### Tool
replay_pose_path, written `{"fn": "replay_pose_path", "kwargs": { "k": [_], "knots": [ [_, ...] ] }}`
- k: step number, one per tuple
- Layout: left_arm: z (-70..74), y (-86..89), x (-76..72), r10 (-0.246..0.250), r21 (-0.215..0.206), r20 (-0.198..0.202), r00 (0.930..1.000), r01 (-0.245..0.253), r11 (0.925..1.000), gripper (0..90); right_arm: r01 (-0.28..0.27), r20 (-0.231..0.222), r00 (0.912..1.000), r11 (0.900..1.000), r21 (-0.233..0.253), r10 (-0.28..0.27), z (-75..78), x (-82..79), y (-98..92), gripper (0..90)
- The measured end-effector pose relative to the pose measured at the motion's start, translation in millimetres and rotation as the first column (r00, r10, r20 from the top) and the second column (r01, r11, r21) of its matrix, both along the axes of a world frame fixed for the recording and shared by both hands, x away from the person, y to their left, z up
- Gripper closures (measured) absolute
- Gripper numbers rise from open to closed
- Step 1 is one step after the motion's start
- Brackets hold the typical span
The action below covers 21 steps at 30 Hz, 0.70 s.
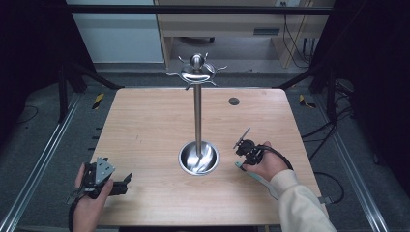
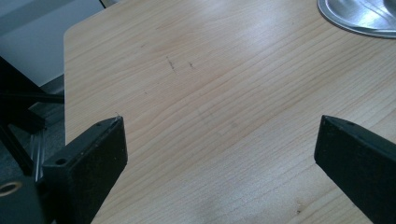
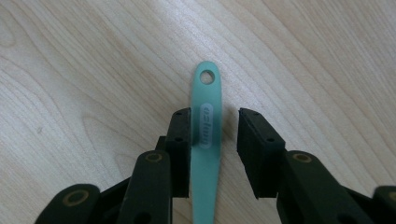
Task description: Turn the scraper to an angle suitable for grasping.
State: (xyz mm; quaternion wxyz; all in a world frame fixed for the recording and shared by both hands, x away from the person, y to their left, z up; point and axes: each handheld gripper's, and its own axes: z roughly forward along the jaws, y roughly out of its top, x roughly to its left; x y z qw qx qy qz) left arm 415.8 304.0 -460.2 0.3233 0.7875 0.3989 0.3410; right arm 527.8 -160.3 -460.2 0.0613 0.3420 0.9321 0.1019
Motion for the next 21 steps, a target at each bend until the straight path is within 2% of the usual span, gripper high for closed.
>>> {"fn": "replay_pose_path", "kwargs": {
  "k": [5,6,10,14,15,21],
  "knots": [
    [-0.2,0.0,0.1,0.001,0.001,0.000,1.0000,-0.001,1.0000,2.3,0.025,-0.020,0.9995,1.000,-0.008,-0.026,-1.5,0.5,2.3,65.6],
    [-0.2,0.0,0.1,0.001,0.001,0.000,1.0000,-0.001,1.0000,2.2,-0.005,-0.014,0.9999,1.000,-0.010,0.005,-2.7,1.9,1.1,65.8],
    [-0.4,0.1,0.3,0.003,0.002,-0.001,1.0000,-0.003,1.0000,2.2,0.012,-0.034,0.9994,1.000,-0.015,-0.012,-4.5,1.5,3.0,66.9],
    [-0.6,-0.2,0.3,0.004,0.004,-0.002,1.0000,-0.004,1.0000,2.3,-0.004,-0.044,0.9990,1.000,0.004,0.004,-6.8,2.6,1.9,70.0],
    [-0.5,0.0,0.2,0.005,0.004,-0.002,1.0000,-0.005,1.0000,2.2,-0.008,-0.044,0.9990,1.000,0.010,0.009,-6.7,3.3,1.6,73.4],
    [-0.6,0.8,0.3,0.009,0.004,-0.003,1.0000,-0.009,1.0000,2.2,-0.020,-0.052,0.9984,1.000,0.013,0.021,-4.1,0.6,2.8,74.1]
  ]
}}
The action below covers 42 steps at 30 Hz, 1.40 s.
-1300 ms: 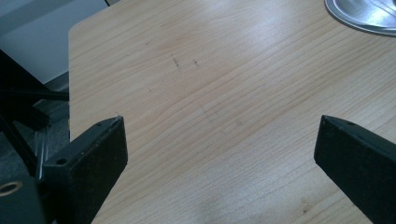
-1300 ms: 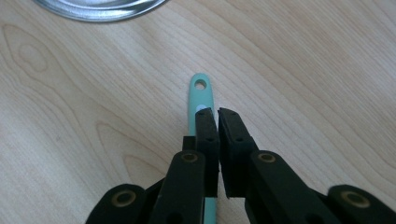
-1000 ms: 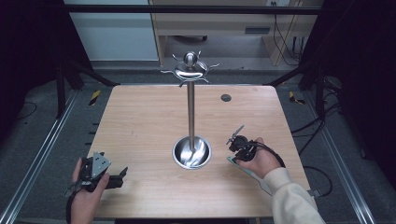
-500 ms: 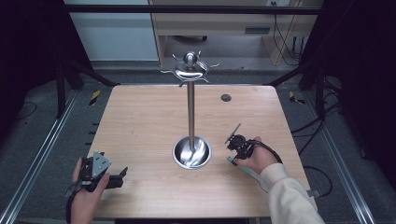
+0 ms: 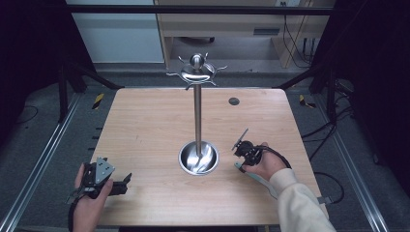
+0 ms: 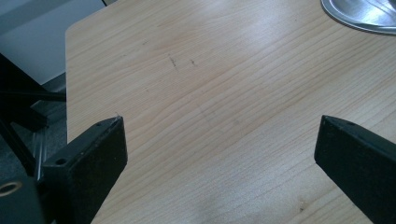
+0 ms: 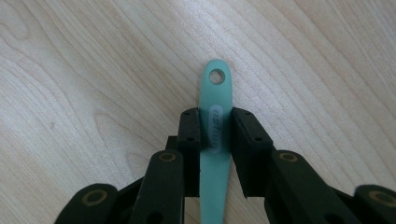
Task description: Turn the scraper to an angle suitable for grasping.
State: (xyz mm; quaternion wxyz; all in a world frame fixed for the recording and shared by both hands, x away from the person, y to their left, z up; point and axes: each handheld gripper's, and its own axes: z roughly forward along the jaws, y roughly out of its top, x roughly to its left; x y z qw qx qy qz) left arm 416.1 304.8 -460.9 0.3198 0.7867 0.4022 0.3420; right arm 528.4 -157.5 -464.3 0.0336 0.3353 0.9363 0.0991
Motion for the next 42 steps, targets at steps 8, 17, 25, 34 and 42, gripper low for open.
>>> {"fn": "replay_pose_path", "kwargs": {
  "k": [8,17,25,34,42],
  "knots": [
    [-0.1,-1.3,0.1,-0.006,0.007,-0.004,1.0000,0.006,1.0000,2.2,0.006,0.049,0.9988,0.999,0.033,-0.007,17.2,-2.8,-0.6,74.3],
    [-0.2,0.1,-0.1,0.000,0.002,-0.004,1.0000,0.000,1.0000,2.2,-0.007,0.126,0.9920,0.998,0.065,-0.002,51.6,-4.4,-2.8,74.5],
    [-1.2,0.4,0.0,0.001,0.002,-0.010,1.0000,-0.001,1.0000,2.2,-0.002,0.195,0.9805,0.992,0.127,-0.023,83.0,-9.2,-10.2,74.5],
    [-1.1,0.2,0.0,0.000,-0.001,-0.008,1.0000,0.000,1.0000,2.2,-0.017,0.252,0.9675,0.986,0.167,-0.026,110.8,-15.9,-12.4,74.6],
    [-1.2,0.4,0.1,0.000,-0.002,-0.010,0.9999,0.000,1.0000,2.2,-0.047,0.307,0.9513,0.973,0.226,-0.025,135.3,-20.9,-12.3,74.6]
  ]
}}
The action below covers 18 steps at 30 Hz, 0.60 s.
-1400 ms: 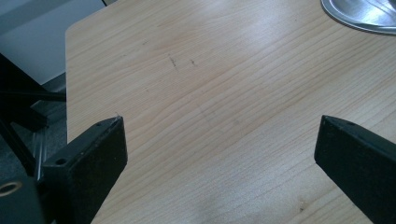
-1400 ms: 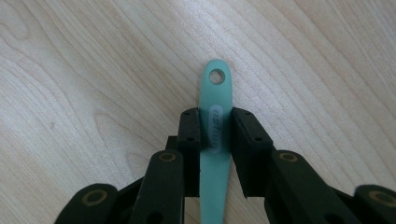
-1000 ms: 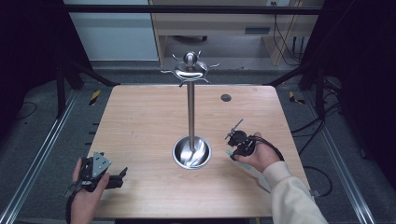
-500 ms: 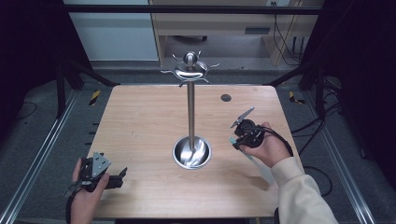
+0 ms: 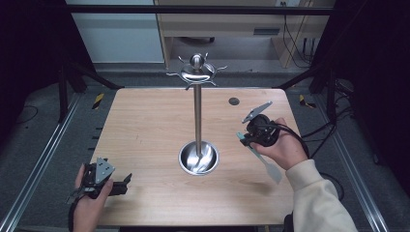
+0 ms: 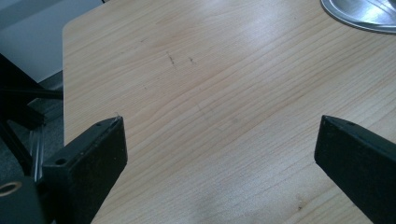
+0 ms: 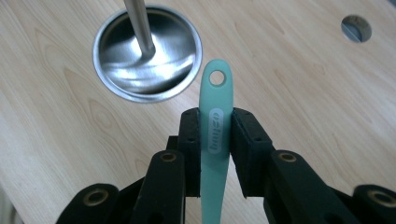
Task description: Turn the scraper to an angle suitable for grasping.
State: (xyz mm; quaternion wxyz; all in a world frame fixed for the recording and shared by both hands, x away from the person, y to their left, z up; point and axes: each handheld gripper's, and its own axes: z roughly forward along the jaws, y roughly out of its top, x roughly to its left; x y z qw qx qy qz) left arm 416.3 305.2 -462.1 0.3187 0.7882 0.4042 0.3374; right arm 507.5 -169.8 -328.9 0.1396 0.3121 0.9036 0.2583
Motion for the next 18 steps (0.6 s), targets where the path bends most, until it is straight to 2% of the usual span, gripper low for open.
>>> {"fn": "replay_pose_path", "kwargs": {
  "k": [1,2,5,6,9,15,18],
  "knots": [
    [0.0,0.1,0.0,0.000,0.000,0.000,1.0000,0.000,1.0000,2.2,0.000,0.000,1.0000,1.000,0.000,0.000,0.0,0.0,0.0,74.6],
    [0.3,0.4,-0.1,-0.001,0.000,-0.004,1.0000,0.001,1.0000,2.2,-0.001,0.014,0.9999,1.000,0.029,0.001,6.6,-1.7,0.0,74.5],
    [0.0,0.6,-0.1,0.001,-0.004,0.000,1.0000,-0.001,1.0000,2.2,-0.003,0.034,0.9994,0.999,0.044,0.001,12.9,-3.1,0.2,74.6],
    [0.1,0.7,-0.2,0.001,-0.004,0.001,1.0000,-0.001,1.0000,2.2,-0.003,0.051,0.9987,0.998,0.067,0.000,19.7,-5.1,0.5,74.5],
    [0.3,0.9,-0.3,0.002,-0.006,0.001,1.0000,-0.002,1.0000,2.2,-0.007,0.069,0.9976,0.996,0.090,0.001,26.1,-6.9,0.9,74.5],
    [0.5,1.2,-0.5,0.003,-0.006,0.001,1.0000,-0.003,1.0000,2.2,-0.018,0.134,0.9910,0.988,0.154,-0.003,48.4,-13.6,2.7,74.5],
    [0.6,1.9,-0.3,0.004,-0.012,0.002,1.0000,-0.004,0.9999,2.2,-0.027,0.158,0.9875,0.985,0.172,-0.001,54.4,-14.8,2.2,74.5]
  ]
}}
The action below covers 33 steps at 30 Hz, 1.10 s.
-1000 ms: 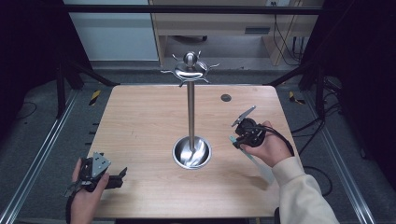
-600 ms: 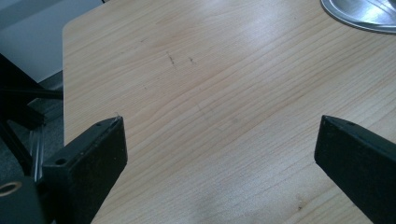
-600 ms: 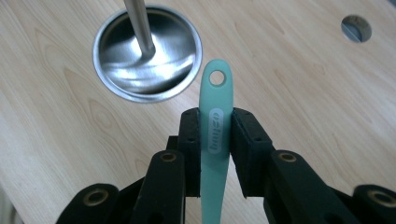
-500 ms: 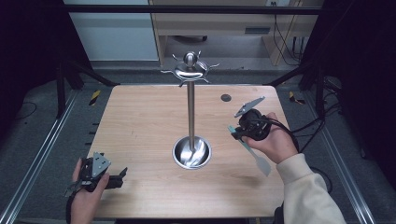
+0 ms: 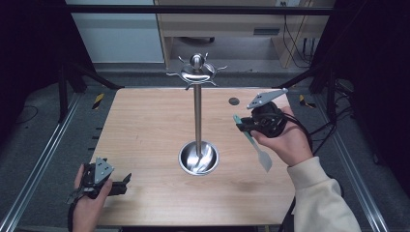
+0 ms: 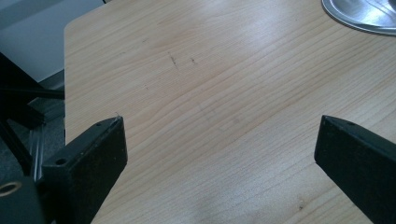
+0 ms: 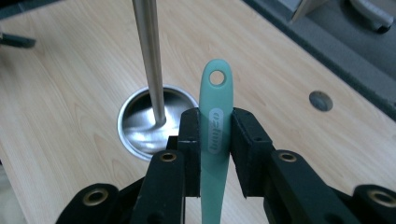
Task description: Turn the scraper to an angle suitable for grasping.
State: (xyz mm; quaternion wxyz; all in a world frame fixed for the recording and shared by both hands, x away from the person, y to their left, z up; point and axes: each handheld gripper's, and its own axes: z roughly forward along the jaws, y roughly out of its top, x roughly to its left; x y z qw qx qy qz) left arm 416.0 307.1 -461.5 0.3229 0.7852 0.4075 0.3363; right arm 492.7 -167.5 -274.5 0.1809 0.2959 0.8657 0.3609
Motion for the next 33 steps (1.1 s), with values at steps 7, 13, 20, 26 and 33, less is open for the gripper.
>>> {"fn": "replay_pose_path", "kwargs": {
  "k": [7,13,20,26,33],
  "knots": [
    [0.4,-0.2,-0.5,-0.002,0.002,0.001,1.0000,0.002,1.0000,2.2,0.008,0.056,0.9984,0.997,0.078,-0.012,20.9,-4.8,-2.7,74.5],
    [0.3,1.0,-0.6,0.004,-0.003,0.003,1.0000,-0.004,1.0000,2.2,0.005,0.102,0.9947,0.992,0.129,-0.019,35.4,-10.6,-5.5,74.5],
    [0.6,0.2,-0.3,-0.001,0.002,0.000,1.0000,0.001,1.0000,2.2,0.012,0.130,0.9910,0.986,0.168,-0.035,43.8,-15.0,-8.8,74.5],
    [0.3,0.6,-0.1,0.001,-0.001,0.002,1.0000,-0.001,1.0000,2.2,0.008,0.147,0.9882,0.974,0.228,-0.043,49.8,-17.1,-13.8,74.5],
    [0.5,0.1,-0.1,-0.001,0.002,-0.002,1.0000,0.001,1.0000,2.2,-0.006,0.182,0.9821,0.958,0.288,-0.048,58.0,-23.2,-15.7,74.5]
  ]
}}
